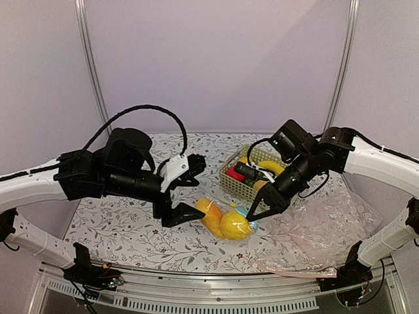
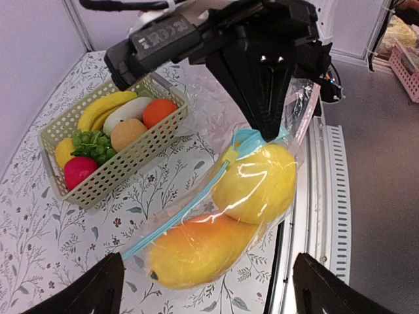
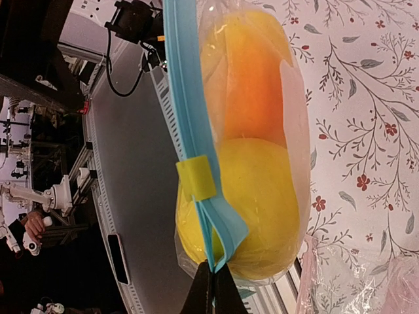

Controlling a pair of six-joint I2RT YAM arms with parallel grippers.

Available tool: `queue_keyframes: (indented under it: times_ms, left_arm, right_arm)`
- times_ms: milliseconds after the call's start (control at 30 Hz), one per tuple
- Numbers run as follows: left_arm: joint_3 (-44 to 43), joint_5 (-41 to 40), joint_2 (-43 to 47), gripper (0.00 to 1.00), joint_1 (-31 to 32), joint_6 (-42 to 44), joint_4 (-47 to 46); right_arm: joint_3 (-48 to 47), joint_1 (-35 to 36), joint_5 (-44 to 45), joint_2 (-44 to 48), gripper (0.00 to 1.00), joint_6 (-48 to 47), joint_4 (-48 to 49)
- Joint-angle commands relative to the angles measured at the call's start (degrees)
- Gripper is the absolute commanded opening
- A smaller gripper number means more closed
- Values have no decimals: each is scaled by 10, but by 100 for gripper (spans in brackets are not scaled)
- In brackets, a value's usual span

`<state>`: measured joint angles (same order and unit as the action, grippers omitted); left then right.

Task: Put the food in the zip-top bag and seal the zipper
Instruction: Hold the zipper food storage bag.

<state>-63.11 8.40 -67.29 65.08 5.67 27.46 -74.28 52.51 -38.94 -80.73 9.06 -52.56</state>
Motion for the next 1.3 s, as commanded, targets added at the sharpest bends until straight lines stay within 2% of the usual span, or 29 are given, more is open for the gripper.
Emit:
queue_keyframes:
  times_ms: [0, 67, 200, 233, 367, 467, 633, 733, 1100, 1200, 1267]
  left_arm:
    - [-48, -14, -41, 87, 26, 82, 36]
    - [-66, -6, -64, 78, 34, 90, 47]
    - [-89, 4, -94, 55, 49, 105, 53]
    - [-91, 5, -98, 52, 52, 106, 52]
    - [-95, 19, -108, 50, 59, 107, 39]
    - [-92, 37, -113, 55, 61, 102, 30]
    - [-97, 40, -133, 53, 65, 102, 25]
    - [-108, 48, -149, 45, 66, 104, 25]
    - [-126, 62, -177, 32, 69, 107, 24]
    - [-128, 64, -180, 21, 71, 106, 25]
    - [-128, 63, -182, 19, 72, 105, 25]
  right_arm:
    - [-32, 5, -18, -4, 0, -61, -104]
    - [-39, 6, -18, -7, 0, -70, -119]
    - [-45, 8, -23, -10, 0, -81, -127]
    - [-46, 8, -25, -10, 0, -83, -126]
    - [-50, 9, -29, -12, 0, -84, -124]
    - [-52, 9, -29, -15, 0, -84, -124]
    - [-55, 9, -38, -17, 0, -84, -122]
    - [-55, 9, -41, -20, 0, -84, -123]
    - [-57, 11, -40, -21, 0, -84, -127]
    - [-57, 11, -40, -21, 0, -84, -128]
    - [-58, 12, -40, -22, 0, -84, -127]
